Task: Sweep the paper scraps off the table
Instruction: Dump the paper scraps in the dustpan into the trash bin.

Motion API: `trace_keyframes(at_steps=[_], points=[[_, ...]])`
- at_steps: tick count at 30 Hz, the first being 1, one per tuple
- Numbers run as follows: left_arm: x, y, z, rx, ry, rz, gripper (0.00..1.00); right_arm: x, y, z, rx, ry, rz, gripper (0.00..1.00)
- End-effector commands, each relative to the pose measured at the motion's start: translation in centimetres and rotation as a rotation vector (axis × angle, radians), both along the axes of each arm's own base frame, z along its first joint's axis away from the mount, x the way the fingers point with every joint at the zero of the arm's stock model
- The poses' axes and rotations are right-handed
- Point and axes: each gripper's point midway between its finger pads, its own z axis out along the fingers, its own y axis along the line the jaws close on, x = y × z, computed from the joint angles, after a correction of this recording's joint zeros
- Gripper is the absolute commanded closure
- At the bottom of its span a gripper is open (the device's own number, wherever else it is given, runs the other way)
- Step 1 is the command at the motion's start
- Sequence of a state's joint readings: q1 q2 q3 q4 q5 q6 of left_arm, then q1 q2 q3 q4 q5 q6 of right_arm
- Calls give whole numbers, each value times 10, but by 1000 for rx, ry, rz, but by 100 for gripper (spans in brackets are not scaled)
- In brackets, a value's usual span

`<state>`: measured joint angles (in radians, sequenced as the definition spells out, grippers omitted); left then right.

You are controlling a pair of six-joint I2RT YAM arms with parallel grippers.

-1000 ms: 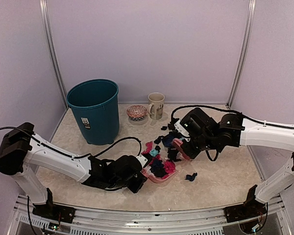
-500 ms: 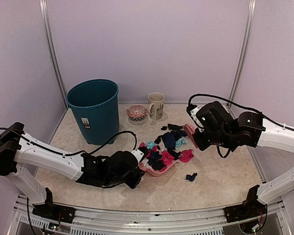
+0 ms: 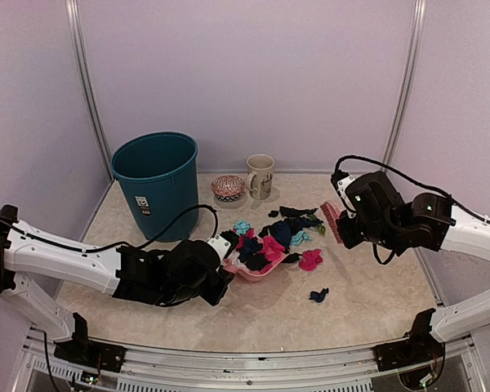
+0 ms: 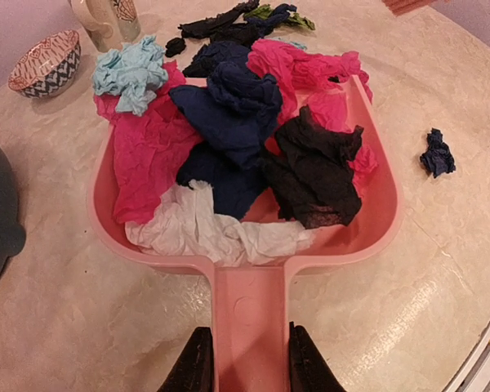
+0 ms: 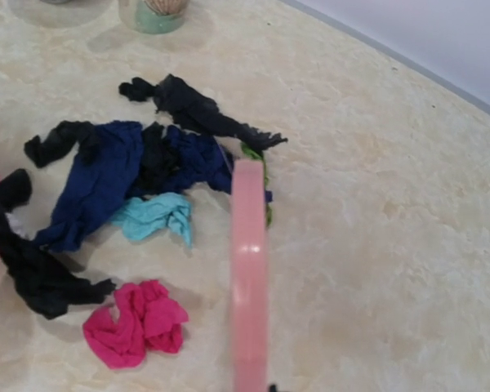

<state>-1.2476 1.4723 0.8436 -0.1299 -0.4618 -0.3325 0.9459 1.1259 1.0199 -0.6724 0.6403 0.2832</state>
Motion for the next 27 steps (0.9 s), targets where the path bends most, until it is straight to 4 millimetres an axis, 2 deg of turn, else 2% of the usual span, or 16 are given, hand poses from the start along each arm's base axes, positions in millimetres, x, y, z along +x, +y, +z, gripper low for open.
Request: trace_keyframes(at_steps=[1,7,15,21,27], points=[[10,4,34,-30,-49,26,100,5,-7,5,62,-32,-34,100],[16,12,58,-51,-59,36,100,6,-18,-1,98,-23,-60,100],[27,23,90,-71,-70,43,100,8,-31,3,156,-39,-86,100],[38,34,118,-92,-88,63,100,10,-30,1,171,-41,-83,100],[45,39,155,-121,-111,77,100,11,-28,-1,177,-44,-77,100]])
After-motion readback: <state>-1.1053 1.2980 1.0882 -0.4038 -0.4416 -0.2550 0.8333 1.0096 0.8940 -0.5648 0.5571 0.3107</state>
